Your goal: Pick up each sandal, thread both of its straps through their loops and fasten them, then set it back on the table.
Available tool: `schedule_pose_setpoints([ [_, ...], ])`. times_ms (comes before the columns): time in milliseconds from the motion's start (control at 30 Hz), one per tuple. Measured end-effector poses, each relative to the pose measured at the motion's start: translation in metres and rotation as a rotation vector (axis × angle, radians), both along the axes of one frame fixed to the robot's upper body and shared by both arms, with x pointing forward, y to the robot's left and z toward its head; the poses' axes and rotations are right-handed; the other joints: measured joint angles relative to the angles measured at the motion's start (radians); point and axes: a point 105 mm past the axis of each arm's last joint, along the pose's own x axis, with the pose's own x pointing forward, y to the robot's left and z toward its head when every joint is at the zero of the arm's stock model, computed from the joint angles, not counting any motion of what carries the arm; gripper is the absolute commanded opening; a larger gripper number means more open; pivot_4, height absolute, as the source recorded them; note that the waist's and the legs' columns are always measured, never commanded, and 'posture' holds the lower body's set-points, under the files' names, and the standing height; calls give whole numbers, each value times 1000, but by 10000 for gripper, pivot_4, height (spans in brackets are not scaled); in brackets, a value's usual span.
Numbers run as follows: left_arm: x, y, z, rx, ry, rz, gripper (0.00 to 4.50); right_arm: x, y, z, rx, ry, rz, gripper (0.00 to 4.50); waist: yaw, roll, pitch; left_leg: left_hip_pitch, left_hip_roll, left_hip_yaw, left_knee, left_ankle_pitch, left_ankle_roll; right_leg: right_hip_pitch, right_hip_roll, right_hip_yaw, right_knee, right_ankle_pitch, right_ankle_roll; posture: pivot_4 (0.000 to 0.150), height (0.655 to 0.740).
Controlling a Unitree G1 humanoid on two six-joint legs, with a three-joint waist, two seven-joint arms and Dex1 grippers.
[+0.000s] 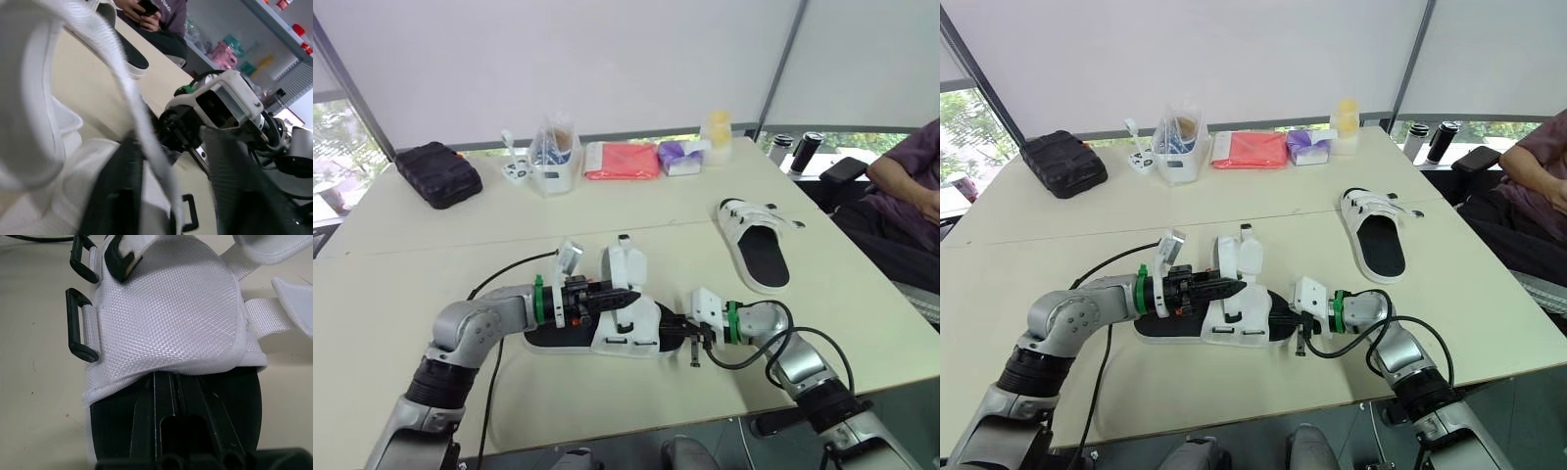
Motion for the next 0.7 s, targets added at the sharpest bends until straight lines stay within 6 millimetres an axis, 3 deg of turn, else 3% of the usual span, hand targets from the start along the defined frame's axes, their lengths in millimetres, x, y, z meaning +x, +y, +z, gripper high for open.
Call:
schedule_pose_setpoints([
  [33,1,-1,-1,-2,6,3,253,0,0,0,1,0,-2,0,1,0,0,0,0,0,0,0,0,0,0,0,0,0,0,1500,7400],
  [200,3,-2,-1,-12,21,-7,253,0,0,0,3,-2,-7,0,2,0,0,0,0,0,0,0,0,0,0,0,-1,0,0,1500,7400],
  [400,6,18,26,-89,81,-61,253,0,0,0,5,-2,-7,0,0,0,0,0,1,0,-1,0,0,0,1,0,-1,0,0,1500,7400],
  [567,6,30,18,-63,123,-116,253,0,1,0,6,-2,-6,0,-1,0,0,0,1,0,-2,0,0,0,1,0,-1,0,0,1500,7400],
  [700,2,26,17,-45,126,-182,253,0,2,0,6,-3,-5,0,-3,-1,0,0,1,0,-2,0,0,-1,1,0,-1,0,0,1500,7400],
])
